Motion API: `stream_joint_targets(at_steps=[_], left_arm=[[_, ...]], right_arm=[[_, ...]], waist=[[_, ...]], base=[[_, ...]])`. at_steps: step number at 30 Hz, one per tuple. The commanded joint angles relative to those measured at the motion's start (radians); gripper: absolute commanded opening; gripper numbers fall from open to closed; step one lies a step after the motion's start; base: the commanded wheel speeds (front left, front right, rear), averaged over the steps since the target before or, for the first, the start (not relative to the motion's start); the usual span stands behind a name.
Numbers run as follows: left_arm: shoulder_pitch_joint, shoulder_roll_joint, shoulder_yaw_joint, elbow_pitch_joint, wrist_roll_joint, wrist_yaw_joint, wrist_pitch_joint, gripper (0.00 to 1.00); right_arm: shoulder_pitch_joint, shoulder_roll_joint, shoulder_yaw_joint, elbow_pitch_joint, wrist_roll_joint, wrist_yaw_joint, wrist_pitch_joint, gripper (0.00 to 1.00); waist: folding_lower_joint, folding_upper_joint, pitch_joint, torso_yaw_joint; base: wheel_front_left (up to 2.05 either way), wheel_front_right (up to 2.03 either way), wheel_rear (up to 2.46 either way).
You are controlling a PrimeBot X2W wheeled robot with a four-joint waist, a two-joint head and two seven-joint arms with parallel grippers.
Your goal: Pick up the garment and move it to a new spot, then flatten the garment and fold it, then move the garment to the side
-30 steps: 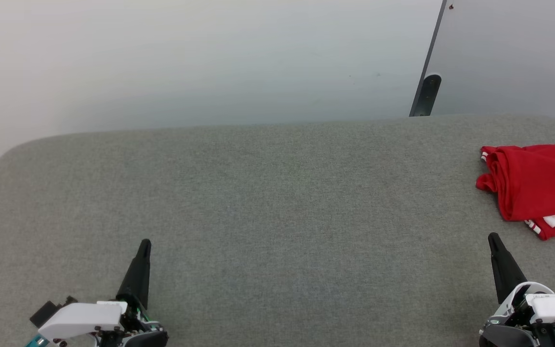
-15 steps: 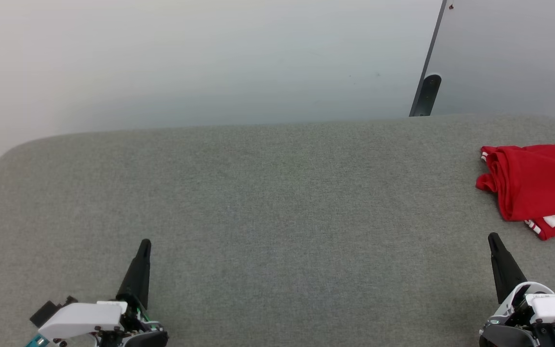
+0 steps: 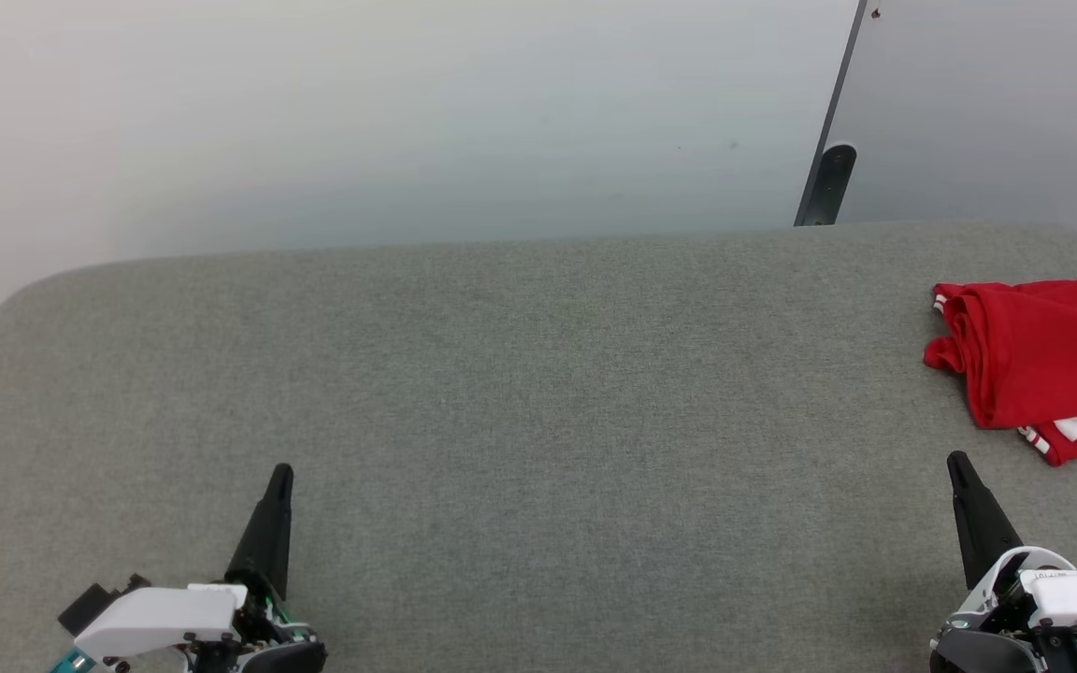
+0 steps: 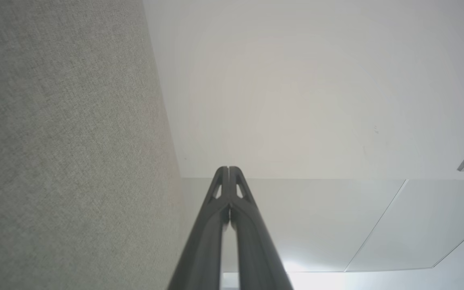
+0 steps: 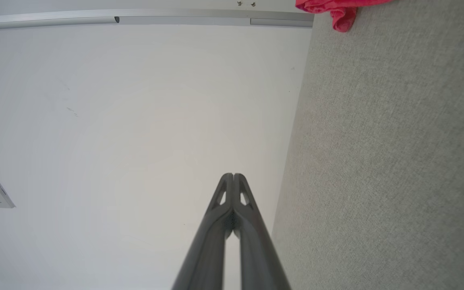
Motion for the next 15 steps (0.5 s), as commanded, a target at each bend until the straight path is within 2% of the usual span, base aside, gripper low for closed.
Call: stream_joint_targets(at_steps=[1,15], left_arm=[[-0.010,0.001,0.003,0.002,-0.003,0.000,0.003,0.00],[-0.010,0.001,0.003,0.002,-0.003,0.000,0.003,0.00]], right_arm=[[0.000,0.004,0.001,-0.003,0.004,0.000,0.002,0.00],[0.000,0.004,0.001,-0.003,0.004,0.000,0.002,0.00]], waist=[[0.0000,0.0000,0.000,0.000],[0.0000,0.0000,0.000,0.000]], base=[[0.00,0.00,0.00],[0.00,0.00,0.00]])
